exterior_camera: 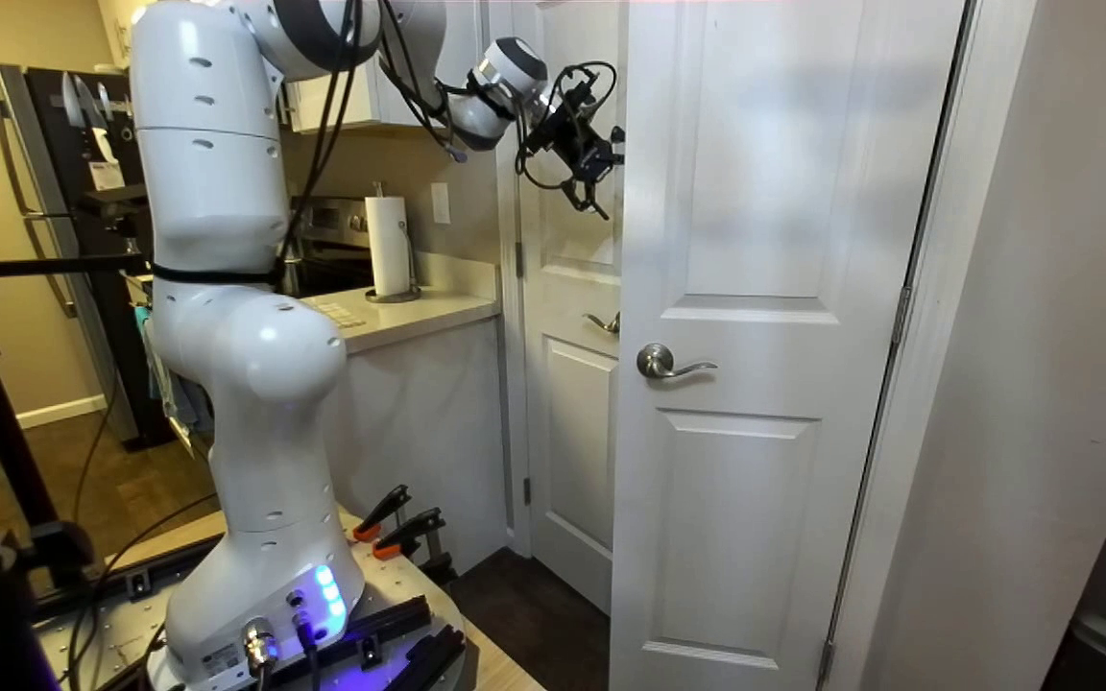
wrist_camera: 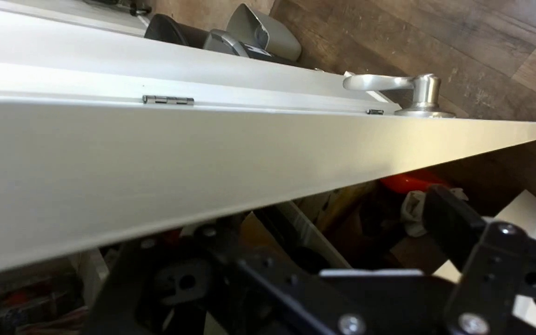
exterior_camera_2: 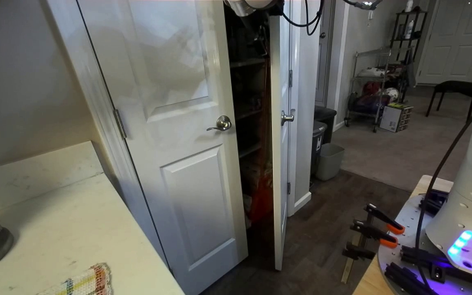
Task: Open the door on the right
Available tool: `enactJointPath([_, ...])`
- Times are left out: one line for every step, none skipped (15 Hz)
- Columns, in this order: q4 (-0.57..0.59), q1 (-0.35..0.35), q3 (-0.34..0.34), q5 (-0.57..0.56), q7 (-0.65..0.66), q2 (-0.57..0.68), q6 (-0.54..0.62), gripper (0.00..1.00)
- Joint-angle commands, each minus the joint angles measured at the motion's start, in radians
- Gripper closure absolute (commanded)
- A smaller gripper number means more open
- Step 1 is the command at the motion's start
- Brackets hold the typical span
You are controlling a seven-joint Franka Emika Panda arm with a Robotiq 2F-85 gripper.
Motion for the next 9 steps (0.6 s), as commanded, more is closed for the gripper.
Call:
enactJointPath([-0.061,-0.017,-0.002,-0.015,0.007,-0.057,-0.060,0.00])
enactJointPath([-0.065,-0.020,-0.003,0.009,0.006,-0.065,-0.077,0.00])
enactJointPath([-0.074,-0.023,-0.005,0.009,0.013,-0.074,-0.096,0.00])
enactJointPath([-0.089,-0.026,-0.008,0.009,0.017,-0.086,-0.112,0.00])
enactJointPath([-0.102,-0.028,-0.010,0.010,0.021,-0.096,-0.128,0.00])
enactJointPath([-0.120,-0.032,-0.012,0.013,0.028,-0.112,-0.143,0.00])
enactJointPath([-0.133,-0.034,-0.011,0.018,0.037,-0.124,-0.162,0.00])
enactJointPath([-0.149,-0.038,-0.013,0.022,0.047,-0.139,-0.176,0.00])
enactJointPath([-0.166,-0.041,-0.015,0.026,0.055,-0.153,-0.192,0.00])
